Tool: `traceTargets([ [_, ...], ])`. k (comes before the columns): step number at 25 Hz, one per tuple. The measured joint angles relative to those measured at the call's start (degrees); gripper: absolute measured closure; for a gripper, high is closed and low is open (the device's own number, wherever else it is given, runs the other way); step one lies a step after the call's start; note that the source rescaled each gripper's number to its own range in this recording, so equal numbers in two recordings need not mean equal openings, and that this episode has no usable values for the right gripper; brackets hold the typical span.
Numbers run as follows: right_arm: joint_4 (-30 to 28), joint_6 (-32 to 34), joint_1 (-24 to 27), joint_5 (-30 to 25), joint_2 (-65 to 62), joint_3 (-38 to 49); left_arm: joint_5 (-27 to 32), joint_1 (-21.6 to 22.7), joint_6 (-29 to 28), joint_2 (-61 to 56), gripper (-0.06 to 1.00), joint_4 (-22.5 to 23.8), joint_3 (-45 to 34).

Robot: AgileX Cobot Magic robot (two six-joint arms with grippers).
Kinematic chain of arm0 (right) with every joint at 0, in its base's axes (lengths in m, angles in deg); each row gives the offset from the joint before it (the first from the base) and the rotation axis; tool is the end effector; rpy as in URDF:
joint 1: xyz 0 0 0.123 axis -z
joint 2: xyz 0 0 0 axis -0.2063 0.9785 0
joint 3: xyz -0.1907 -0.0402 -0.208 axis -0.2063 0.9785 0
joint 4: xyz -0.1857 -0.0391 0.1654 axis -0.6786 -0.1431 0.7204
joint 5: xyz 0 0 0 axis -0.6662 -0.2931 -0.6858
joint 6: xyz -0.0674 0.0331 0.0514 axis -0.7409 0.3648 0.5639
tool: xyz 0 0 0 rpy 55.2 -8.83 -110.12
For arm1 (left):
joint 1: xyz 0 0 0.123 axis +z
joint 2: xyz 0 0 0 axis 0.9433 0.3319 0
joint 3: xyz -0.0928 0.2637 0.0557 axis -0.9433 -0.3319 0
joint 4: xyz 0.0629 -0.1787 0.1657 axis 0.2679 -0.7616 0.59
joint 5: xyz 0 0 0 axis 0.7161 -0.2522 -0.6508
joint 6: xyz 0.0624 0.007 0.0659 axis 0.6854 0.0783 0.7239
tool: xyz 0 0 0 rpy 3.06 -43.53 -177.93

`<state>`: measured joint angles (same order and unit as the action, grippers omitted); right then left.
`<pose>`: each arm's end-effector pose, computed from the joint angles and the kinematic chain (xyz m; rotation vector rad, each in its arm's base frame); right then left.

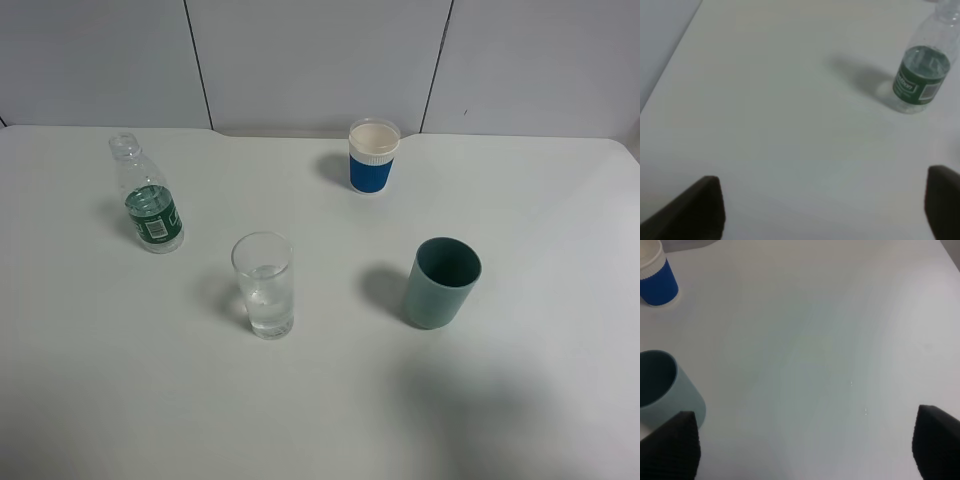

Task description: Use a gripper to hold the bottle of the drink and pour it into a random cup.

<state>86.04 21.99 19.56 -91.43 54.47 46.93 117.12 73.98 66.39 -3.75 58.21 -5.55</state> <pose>-0.0018 0.0068 0.2716 0.1140 2.0516 0.0017 -0.0069 0.0059 0.2799 -0.1950 2.0167 0.0486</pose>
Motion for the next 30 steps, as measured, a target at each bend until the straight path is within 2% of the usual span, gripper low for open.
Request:
traceTargets([
  [30,0.0,0.0,0.0,0.0,0.0,0.0,0.0,0.0,0.0,0.0,0.34,-0.05,0.0],
])
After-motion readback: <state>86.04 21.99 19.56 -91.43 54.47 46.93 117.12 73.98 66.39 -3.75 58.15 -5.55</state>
